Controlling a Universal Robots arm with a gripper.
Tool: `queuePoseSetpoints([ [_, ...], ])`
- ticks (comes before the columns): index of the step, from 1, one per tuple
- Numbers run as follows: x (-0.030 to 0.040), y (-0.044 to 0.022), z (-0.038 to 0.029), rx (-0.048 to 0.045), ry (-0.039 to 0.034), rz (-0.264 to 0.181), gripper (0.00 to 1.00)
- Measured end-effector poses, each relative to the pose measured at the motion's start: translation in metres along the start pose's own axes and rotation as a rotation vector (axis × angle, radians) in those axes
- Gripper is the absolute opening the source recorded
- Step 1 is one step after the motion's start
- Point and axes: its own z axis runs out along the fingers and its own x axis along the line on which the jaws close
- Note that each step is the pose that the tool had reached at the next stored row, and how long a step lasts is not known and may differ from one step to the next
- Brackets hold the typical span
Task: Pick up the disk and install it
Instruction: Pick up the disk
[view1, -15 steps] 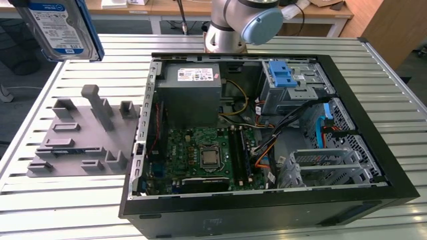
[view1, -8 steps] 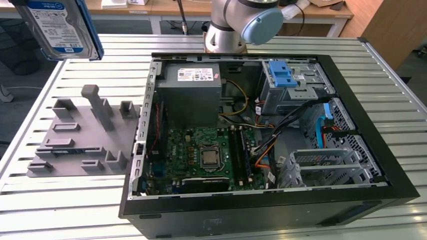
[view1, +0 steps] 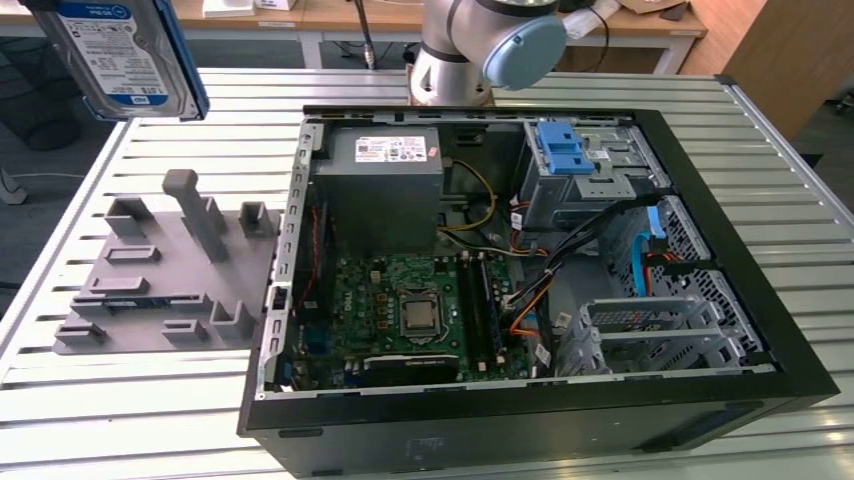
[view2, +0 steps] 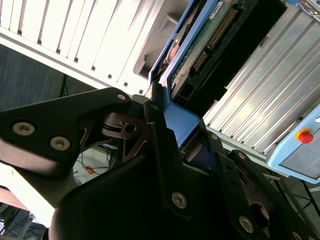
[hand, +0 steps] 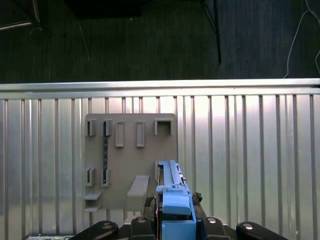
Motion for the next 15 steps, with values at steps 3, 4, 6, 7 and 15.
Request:
queuePoseSetpoints([
  [3, -0.0001, -0.0018, 0.0000, 0.0000, 0.0000, 0.000, 0.36],
  [4, -0.0001, -0.0029, 0.0000, 0.0000, 0.0000, 0.000, 0.36],
  [6, -0.0003, -0.0105, 0.0000, 0.0000, 0.0000, 0.000, 0.36],
  [7, -0.0004, -0.0111, -0.0001, -0.0001, 0.0000, 0.000, 0.36],
  [15, -0.0006, -0.0168, 0.0000, 0.0001, -0.0001, 0.000, 0.36],
])
